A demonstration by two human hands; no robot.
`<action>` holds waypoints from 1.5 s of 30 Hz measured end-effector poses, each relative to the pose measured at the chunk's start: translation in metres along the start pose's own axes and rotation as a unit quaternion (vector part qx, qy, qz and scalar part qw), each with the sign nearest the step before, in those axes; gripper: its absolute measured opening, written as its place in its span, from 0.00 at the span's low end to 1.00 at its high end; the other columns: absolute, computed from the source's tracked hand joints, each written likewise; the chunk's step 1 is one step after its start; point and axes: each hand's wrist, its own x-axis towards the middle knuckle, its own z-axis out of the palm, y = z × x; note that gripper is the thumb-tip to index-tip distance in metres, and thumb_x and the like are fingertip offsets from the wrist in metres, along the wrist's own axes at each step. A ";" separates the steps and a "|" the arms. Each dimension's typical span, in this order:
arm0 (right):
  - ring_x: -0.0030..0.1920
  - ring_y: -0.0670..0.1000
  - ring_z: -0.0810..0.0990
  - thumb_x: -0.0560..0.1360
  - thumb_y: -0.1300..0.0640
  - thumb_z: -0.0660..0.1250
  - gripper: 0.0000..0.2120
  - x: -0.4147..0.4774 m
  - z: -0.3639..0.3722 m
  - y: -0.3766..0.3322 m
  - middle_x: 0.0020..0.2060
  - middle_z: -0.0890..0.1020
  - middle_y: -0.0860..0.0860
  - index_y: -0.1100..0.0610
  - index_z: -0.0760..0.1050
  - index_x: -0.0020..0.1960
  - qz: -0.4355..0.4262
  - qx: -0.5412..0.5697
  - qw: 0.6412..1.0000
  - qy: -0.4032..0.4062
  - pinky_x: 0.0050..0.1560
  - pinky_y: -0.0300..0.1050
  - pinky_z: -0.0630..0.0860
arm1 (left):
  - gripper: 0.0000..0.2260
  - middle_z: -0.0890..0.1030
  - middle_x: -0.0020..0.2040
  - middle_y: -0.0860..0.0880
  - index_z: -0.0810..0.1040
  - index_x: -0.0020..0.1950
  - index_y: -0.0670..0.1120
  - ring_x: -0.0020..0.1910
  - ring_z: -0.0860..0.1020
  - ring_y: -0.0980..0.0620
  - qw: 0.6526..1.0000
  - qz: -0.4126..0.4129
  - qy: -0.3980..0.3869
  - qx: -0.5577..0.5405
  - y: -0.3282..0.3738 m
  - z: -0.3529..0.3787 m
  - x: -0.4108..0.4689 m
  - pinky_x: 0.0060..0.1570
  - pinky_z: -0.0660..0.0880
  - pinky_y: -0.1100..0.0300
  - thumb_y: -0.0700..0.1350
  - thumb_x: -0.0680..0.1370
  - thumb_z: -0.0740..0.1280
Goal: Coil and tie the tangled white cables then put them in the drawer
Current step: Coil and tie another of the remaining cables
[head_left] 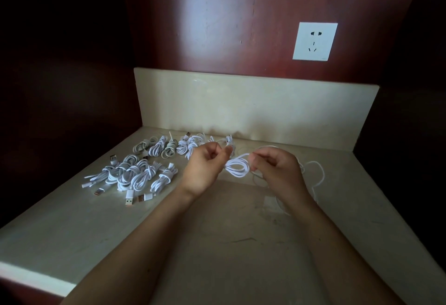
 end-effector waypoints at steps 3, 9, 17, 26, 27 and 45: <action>0.29 0.40 0.75 0.75 0.68 0.68 0.07 -0.001 0.003 0.001 0.28 0.79 0.45 0.61 0.81 0.40 0.000 0.027 1.000 -0.004 0.34 0.30 0.69 | 0.21 0.64 0.21 0.56 0.63 0.29 0.46 0.21 0.61 0.58 0.998 -0.015 -0.051 -0.034 0.004 0.000 0.000 0.25 0.60 0.66 0.40 0.81 0.64; 0.25 0.38 0.73 0.75 0.69 0.67 0.07 -0.009 0.013 0.000 0.26 0.80 0.45 0.61 0.82 0.44 0.071 0.080 0.993 -0.042 0.27 0.29 0.66 | 0.20 0.66 0.19 0.50 0.68 0.28 0.45 0.17 0.60 0.56 0.993 -0.031 -0.093 -0.061 0.013 0.002 -0.004 0.19 0.57 0.67 0.42 0.81 0.63; 0.26 0.41 0.72 0.79 0.51 0.63 0.13 -0.016 0.029 0.010 0.22 0.75 0.43 0.49 0.80 0.37 0.007 -0.131 0.978 -0.160 0.37 0.40 0.69 | 0.21 0.65 0.20 0.56 0.64 0.29 0.45 0.20 0.62 0.60 0.992 0.010 0.045 -0.114 0.013 0.001 -0.001 0.23 0.61 0.68 0.39 0.81 0.63; 0.37 0.43 0.73 0.77 0.45 0.57 0.12 -0.024 0.023 -0.012 0.31 0.76 0.41 0.49 0.76 0.44 -0.130 -0.293 0.936 -0.149 0.40 0.46 0.70 | 0.18 0.75 0.26 0.57 0.73 0.31 0.49 0.28 0.71 0.56 0.991 0.053 0.079 0.096 -0.013 -0.006 0.003 0.35 0.70 0.54 0.62 0.72 0.66; 0.39 0.43 0.75 0.75 0.44 0.55 0.13 -0.022 0.020 -0.013 0.35 0.78 0.40 0.48 0.76 0.44 -0.127 -0.271 0.945 -0.131 0.42 0.46 0.71 | 0.19 0.75 0.26 0.57 0.73 0.32 0.49 0.27 0.70 0.57 0.991 0.051 0.066 0.109 -0.012 -0.005 0.002 0.35 0.69 0.56 0.62 0.72 0.66; 0.25 0.42 0.71 0.72 0.61 0.67 0.09 -0.005 0.011 0.008 0.23 0.76 0.48 0.52 0.77 0.34 -0.009 -0.051 0.996 -0.073 0.30 0.38 0.66 | 0.20 0.69 0.26 0.46 0.68 0.34 0.41 0.27 0.68 0.57 0.994 0.015 -0.022 -0.109 0.012 0.015 -0.009 0.29 0.66 0.67 0.50 0.84 0.58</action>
